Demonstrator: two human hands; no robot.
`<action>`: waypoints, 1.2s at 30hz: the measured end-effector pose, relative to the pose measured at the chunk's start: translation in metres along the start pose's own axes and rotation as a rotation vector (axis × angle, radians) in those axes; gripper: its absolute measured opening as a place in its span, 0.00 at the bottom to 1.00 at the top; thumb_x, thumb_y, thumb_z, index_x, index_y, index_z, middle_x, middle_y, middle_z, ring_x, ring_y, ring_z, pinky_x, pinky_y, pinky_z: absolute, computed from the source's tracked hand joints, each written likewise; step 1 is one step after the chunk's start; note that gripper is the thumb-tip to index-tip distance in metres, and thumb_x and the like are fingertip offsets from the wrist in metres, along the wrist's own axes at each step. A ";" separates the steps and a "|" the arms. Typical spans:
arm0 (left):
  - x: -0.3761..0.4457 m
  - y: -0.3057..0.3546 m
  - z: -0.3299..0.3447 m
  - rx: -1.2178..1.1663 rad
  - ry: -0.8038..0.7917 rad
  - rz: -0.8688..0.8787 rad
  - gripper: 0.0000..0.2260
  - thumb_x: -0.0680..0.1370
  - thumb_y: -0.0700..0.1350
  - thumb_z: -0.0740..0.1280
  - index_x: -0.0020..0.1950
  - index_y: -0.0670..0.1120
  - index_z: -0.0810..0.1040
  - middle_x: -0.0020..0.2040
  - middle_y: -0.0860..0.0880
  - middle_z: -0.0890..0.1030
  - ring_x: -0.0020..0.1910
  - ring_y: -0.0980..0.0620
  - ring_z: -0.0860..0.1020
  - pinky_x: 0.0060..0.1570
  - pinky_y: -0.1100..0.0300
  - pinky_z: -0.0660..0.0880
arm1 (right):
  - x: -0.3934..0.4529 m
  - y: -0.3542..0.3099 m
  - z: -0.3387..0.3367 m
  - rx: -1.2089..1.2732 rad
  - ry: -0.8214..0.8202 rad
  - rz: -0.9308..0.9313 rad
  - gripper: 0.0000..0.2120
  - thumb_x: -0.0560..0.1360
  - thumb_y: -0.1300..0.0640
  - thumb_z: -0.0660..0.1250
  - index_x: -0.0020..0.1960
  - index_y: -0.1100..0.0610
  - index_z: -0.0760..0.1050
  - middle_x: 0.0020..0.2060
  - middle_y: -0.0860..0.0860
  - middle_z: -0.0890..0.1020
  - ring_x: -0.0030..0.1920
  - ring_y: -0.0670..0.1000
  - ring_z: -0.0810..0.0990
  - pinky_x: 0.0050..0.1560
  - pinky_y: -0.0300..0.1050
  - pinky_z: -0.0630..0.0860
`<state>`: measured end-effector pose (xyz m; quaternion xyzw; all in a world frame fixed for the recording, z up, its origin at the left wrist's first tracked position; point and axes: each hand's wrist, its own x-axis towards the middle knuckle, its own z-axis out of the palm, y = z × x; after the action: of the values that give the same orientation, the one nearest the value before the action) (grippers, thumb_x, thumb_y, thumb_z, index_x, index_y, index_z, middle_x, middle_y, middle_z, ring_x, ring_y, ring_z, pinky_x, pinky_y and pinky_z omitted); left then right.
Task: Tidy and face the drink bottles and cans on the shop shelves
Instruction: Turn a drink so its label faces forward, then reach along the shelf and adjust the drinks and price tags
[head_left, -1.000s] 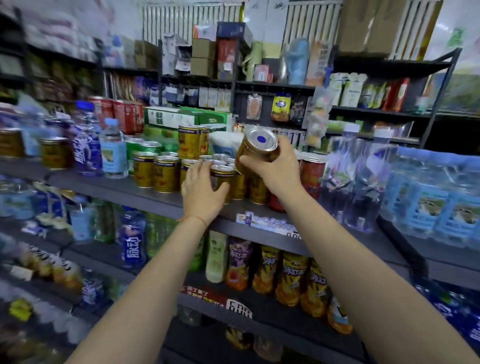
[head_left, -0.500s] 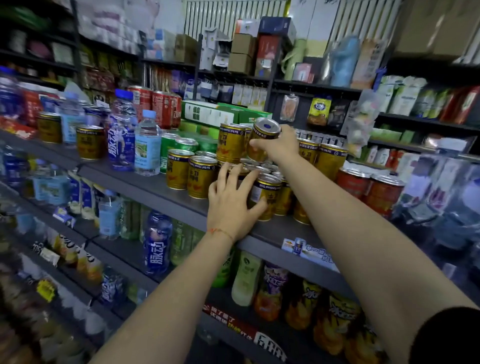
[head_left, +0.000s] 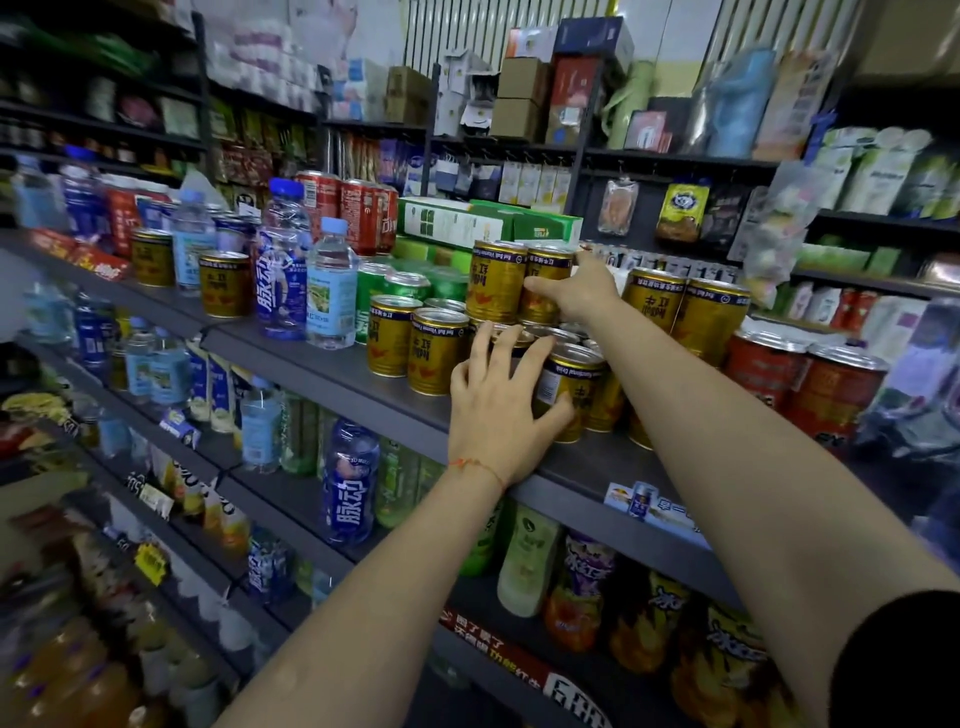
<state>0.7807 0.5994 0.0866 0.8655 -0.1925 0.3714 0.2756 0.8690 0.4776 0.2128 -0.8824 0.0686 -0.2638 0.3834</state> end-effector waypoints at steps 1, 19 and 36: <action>0.000 0.000 0.000 -0.001 -0.005 0.000 0.25 0.77 0.60 0.58 0.74 0.57 0.65 0.77 0.50 0.62 0.79 0.47 0.49 0.70 0.44 0.58 | 0.002 0.001 0.000 -0.014 -0.023 0.009 0.41 0.66 0.40 0.77 0.73 0.54 0.65 0.65 0.54 0.78 0.63 0.58 0.78 0.59 0.58 0.78; -0.023 0.010 -0.016 -0.099 0.194 -0.123 0.30 0.76 0.54 0.57 0.77 0.46 0.61 0.76 0.43 0.63 0.75 0.42 0.61 0.71 0.43 0.59 | -0.167 -0.001 -0.037 0.218 0.172 -0.293 0.09 0.76 0.63 0.64 0.55 0.56 0.77 0.48 0.49 0.79 0.48 0.47 0.77 0.53 0.48 0.77; -0.218 -0.109 -0.035 -0.216 -0.560 -0.620 0.12 0.78 0.42 0.62 0.38 0.41 0.80 0.39 0.41 0.83 0.42 0.43 0.80 0.44 0.52 0.75 | -0.331 0.125 0.074 0.203 -0.425 0.096 0.12 0.78 0.64 0.62 0.42 0.51 0.78 0.34 0.50 0.83 0.31 0.53 0.82 0.38 0.59 0.82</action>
<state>0.6789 0.7338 -0.0927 0.9159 -0.0286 -0.0007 0.4003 0.6358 0.5447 -0.0548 -0.8707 0.0014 -0.0592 0.4883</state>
